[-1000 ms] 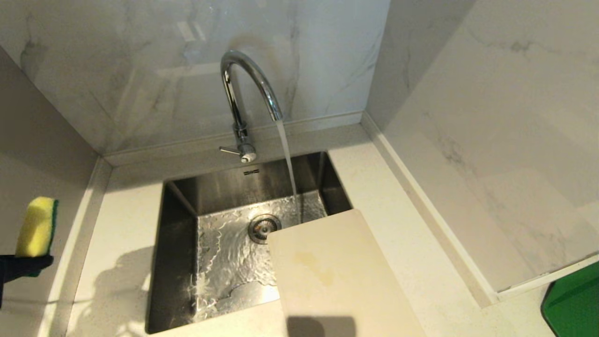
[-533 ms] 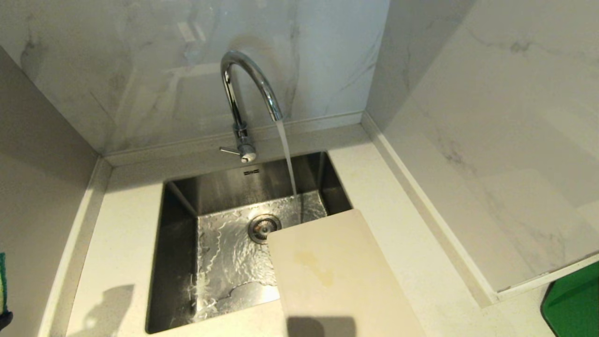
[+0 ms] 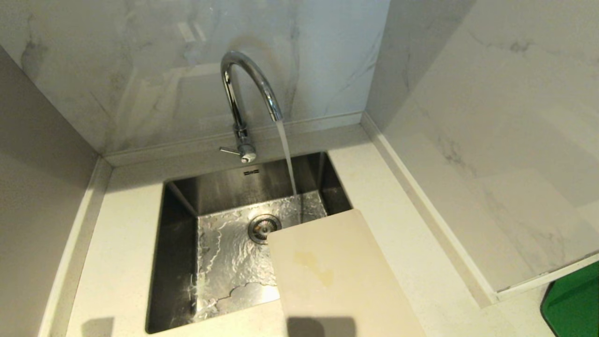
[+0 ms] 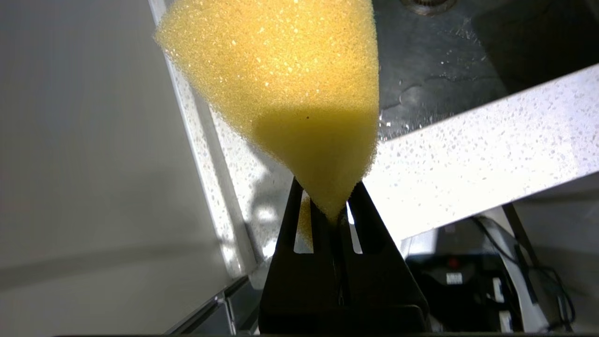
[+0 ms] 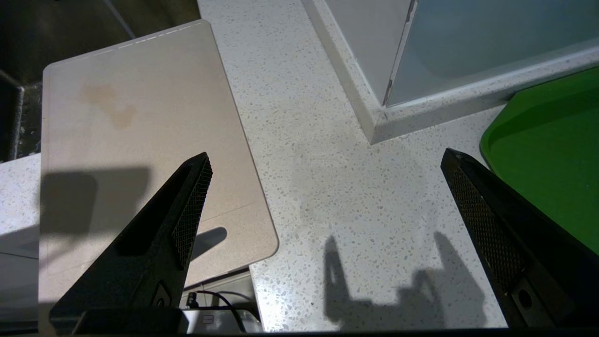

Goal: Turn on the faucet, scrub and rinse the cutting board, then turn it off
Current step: Pick up the cutting board

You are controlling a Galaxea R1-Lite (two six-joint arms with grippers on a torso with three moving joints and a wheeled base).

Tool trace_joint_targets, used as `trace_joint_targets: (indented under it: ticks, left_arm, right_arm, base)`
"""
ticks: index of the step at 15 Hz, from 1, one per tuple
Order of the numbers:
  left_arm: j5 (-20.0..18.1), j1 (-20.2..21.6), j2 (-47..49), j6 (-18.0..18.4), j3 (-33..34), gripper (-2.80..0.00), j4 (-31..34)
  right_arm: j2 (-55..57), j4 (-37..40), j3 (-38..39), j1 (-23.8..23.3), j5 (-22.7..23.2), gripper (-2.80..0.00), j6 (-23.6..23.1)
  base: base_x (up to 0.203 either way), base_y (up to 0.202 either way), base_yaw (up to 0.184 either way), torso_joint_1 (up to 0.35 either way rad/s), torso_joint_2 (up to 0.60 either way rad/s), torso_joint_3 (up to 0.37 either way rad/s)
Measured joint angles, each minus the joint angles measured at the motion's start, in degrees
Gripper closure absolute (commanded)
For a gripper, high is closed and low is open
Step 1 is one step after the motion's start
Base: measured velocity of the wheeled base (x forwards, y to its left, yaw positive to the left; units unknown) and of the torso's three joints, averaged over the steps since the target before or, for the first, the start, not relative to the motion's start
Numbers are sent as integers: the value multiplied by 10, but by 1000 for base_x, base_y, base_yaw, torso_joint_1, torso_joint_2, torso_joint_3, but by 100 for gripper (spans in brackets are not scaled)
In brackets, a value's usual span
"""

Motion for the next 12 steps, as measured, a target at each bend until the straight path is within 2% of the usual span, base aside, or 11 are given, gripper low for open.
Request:
trace_joint_targets:
  ticks: [6,12]
  left_arm:
    - [2,2,-82,11,50,0,-1]
    - [3,-11,-164,2,57,0,2]
  right_arm:
    - [0,0,0,0,0,-280,0]
    - [0,0,0,0,0,-280,0]
  base:
    - [0,0,0,0,0,0]
    - [0,0,0,0,0,0]
